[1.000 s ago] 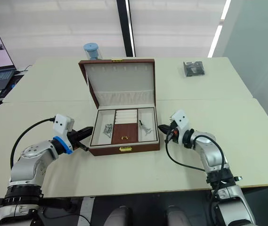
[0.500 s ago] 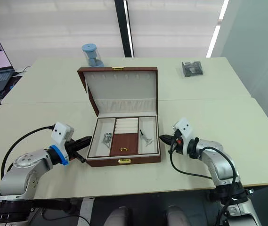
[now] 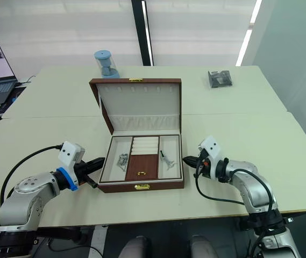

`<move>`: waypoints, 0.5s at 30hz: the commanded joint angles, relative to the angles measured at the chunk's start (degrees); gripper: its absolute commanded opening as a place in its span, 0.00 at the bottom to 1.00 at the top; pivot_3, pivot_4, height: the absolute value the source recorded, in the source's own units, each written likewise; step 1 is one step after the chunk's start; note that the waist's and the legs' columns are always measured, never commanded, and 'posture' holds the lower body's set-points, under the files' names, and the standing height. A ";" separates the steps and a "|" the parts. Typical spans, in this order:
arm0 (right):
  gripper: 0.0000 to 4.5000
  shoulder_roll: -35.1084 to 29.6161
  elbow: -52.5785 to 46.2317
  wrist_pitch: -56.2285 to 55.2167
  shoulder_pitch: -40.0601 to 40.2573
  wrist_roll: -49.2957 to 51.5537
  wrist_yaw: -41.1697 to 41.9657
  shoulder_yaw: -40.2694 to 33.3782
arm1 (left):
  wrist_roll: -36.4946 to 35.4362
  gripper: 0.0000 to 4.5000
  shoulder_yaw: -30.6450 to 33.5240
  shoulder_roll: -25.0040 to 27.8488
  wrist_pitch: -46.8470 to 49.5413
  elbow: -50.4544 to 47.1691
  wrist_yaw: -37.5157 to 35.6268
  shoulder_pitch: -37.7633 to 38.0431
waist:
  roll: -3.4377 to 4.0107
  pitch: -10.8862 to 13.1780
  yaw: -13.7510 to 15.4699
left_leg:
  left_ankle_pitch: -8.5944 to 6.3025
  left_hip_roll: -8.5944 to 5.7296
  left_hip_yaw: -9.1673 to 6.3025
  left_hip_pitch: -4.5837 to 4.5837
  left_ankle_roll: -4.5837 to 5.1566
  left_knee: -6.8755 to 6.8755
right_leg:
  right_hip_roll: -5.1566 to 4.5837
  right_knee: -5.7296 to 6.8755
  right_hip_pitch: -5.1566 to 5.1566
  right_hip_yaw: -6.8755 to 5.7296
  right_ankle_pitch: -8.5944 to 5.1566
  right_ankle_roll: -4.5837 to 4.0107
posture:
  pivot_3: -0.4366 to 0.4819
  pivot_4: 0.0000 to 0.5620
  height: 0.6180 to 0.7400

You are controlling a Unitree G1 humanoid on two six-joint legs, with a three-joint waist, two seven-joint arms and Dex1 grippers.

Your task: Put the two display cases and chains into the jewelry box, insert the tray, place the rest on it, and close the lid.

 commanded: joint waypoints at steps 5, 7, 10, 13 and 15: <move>0.00 3.69 -2.14 -2.30 -0.47 3.27 3.81 7.01 | -2.88 0.00 -6.39 -2.34 -0.83 -4.43 -4.95 0.65 | 0.00 0.00 -0.01 | 0.00 0.00 0.01 0.00 0.00 0.00 | 0.00 0.00 0.00 0.01 0.00 0.00 | 0.48 0.27 1.00; 0.00 3.22 -1.73 -2.64 -0.76 3.49 3.50 5.36 | -3.04 0.00 -5.04 -2.28 -1.90 -3.99 -4.68 0.85 | 0.00 0.00 -0.05 | 0.00 0.00 0.02 0.00 0.00 0.00 | 0.00 0.00 -0.01 0.02 0.00 0.00 | 0.48 0.27 1.00; 0.00 2.07 -1.30 -3.16 -0.74 3.87 3.52 3.09 | -3.11 0.00 -3.15 -1.90 -3.63 -3.23 -4.63 1.29 | 0.00 0.01 -0.08 | 0.00 0.01 0.02 -0.01 0.00 0.00 | 0.00 0.00 -0.02 0.02 0.00 0.00 | 0.48 0.27 1.00; 0.00 0.83 -0.46 -3.92 -0.66 4.07 3.60 0.86 | -2.93 0.00 -1.04 -1.22 -5.97 -2.08 -4.79 1.76 | 0.00 0.02 -0.09 | 0.00 0.02 0.02 -0.02 0.00 0.00 | 0.00 0.00 -0.04 0.02 0.00 0.00 | 0.48 0.27 1.00; 0.00 0.16 0.39 -4.59 -0.81 4.17 3.31 -0.49 | -2.84 0.00 0.39 -0.83 -7.72 -1.16 -4.84 1.83 | 0.00 0.05 -0.04 | 0.00 0.01 0.01 -0.05 0.00 0.00 | 0.00 0.00 -0.06 0.00 0.00 0.00 | 0.48 0.27 1.00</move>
